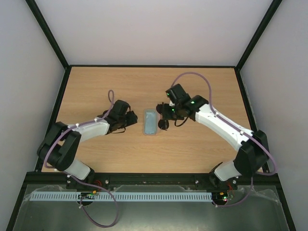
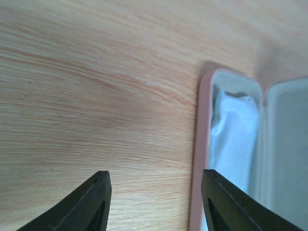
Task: Organize the sunglasses
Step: Place the sunglasses in the sunglasses case.
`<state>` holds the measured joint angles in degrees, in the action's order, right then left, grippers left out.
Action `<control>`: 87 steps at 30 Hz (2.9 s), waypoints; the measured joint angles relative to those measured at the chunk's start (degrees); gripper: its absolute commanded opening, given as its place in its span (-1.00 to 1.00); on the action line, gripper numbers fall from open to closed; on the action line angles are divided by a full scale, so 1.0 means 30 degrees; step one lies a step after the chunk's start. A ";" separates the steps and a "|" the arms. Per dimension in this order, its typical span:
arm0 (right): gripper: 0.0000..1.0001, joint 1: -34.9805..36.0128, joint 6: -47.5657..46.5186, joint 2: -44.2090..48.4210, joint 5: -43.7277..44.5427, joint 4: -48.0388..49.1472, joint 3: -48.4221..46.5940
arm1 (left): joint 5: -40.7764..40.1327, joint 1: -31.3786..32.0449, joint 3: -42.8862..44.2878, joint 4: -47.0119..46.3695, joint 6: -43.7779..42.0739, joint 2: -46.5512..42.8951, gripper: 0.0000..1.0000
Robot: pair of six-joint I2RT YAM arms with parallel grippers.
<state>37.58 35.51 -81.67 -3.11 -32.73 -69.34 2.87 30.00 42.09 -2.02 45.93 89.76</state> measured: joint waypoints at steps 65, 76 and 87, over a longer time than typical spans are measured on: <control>-0.97 0.3759 0.2317 -1.4549 0.6295 -0.2834 -1.0193 | 0.2980 -0.3563 -0.3942 0.1260 -0.0627 -0.7817 0.98; -0.97 0.3432 0.2441 -1.3988 0.5158 -0.1005 -0.8845 | 0.2980 -0.3570 -0.3942 0.1304 -0.0663 -0.7810 0.98; -0.96 0.3286 0.2601 -1.3704 0.4714 -0.0335 -0.8225 | 0.2973 -0.3570 -0.3942 0.1333 -0.0670 -0.7781 0.98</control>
<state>47.44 43.31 -122.78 11.03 -33.74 -94.02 11.79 19.29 30.26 1.98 43.92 66.41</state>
